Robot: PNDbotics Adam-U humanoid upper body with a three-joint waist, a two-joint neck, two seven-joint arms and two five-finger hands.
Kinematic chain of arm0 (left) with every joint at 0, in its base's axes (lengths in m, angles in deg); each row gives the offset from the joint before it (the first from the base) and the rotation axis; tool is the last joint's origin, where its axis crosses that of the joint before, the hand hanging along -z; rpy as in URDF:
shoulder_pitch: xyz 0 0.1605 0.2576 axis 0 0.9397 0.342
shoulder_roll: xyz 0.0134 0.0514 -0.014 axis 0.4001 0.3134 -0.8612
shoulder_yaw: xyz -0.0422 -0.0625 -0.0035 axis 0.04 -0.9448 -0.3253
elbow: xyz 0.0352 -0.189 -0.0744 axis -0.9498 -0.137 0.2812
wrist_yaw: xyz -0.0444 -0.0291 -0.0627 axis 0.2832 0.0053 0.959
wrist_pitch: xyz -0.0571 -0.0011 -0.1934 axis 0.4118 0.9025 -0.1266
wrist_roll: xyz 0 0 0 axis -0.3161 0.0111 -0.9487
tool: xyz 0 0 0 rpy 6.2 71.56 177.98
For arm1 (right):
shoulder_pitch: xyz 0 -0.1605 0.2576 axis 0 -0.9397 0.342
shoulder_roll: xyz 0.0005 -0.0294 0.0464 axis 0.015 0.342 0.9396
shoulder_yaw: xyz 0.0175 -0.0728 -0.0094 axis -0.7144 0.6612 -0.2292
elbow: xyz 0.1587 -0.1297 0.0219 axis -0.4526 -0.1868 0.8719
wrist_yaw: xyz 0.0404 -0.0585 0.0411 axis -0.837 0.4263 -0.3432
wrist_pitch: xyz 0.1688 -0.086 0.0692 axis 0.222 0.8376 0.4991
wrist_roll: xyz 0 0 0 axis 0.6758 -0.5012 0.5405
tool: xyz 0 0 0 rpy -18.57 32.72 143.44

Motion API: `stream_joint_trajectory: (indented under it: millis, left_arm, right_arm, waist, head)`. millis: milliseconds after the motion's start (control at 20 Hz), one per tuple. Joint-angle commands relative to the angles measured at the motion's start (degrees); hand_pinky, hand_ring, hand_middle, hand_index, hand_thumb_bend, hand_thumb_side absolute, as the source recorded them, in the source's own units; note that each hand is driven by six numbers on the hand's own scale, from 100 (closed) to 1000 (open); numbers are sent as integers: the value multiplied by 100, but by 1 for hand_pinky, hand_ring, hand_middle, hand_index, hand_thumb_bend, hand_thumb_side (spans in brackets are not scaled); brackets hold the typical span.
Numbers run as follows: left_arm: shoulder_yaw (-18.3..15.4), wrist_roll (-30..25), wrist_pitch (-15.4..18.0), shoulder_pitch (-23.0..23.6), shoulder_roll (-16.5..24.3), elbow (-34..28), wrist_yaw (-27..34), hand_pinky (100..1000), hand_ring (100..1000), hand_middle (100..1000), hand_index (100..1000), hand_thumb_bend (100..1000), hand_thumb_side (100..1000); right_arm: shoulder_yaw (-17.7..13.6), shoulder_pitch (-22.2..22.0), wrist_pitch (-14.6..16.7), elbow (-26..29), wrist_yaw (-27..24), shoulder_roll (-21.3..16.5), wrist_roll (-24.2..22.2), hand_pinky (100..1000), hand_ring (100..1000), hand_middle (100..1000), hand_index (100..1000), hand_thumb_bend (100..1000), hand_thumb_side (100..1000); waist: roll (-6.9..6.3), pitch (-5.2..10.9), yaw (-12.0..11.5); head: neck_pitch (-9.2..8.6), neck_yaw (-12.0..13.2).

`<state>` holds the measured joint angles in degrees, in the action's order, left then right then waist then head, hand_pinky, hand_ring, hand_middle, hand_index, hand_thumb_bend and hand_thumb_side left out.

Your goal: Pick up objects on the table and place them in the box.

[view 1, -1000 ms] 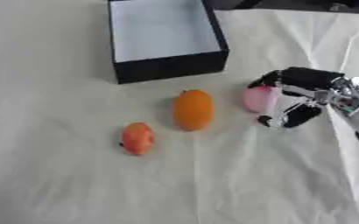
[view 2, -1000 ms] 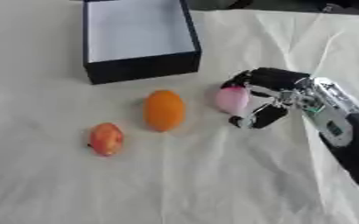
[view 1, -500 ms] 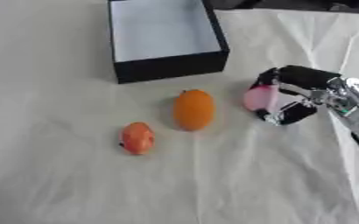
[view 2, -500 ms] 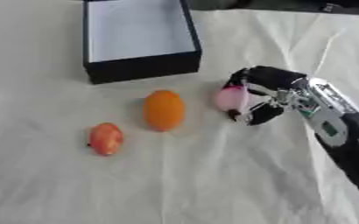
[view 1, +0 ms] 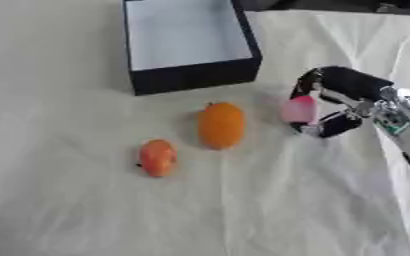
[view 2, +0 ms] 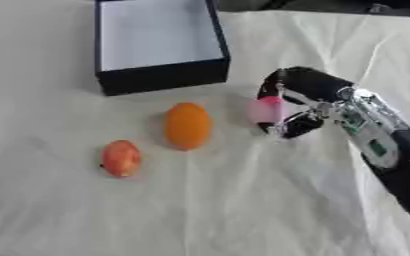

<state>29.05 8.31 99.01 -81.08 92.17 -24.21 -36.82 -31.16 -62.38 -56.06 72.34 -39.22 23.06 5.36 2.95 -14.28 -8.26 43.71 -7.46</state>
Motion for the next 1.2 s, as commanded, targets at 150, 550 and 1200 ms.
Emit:
stream_joint_trajectory:
  millis: [150,550,1200]
  left_arm:
    - [-30,-9,-5,-79,168,-97,50,876,823,782,803,100,649]
    - [-26,-15,-15,-100,182,-109,58,876,824,783,803,100,649]
    - [54,-48,0,-390,136,-357,241,874,825,785,804,100,627]
  right_arm:
    - [-161,210,75,557,-407,-446,54,780,584,472,593,228,231]
    - [-418,678,225,866,-1818,-1036,-646,785,550,442,549,100,162]
    - [-540,2506,252,-469,-2649,-551,-1109,801,555,452,559,100,119]
  waist:
    - [79,100,-14]
    - [116,90,-64]
    - [158,9,-320]
  head:
    - [6,-21]
    - [40,-62]
    - [-87,-514]
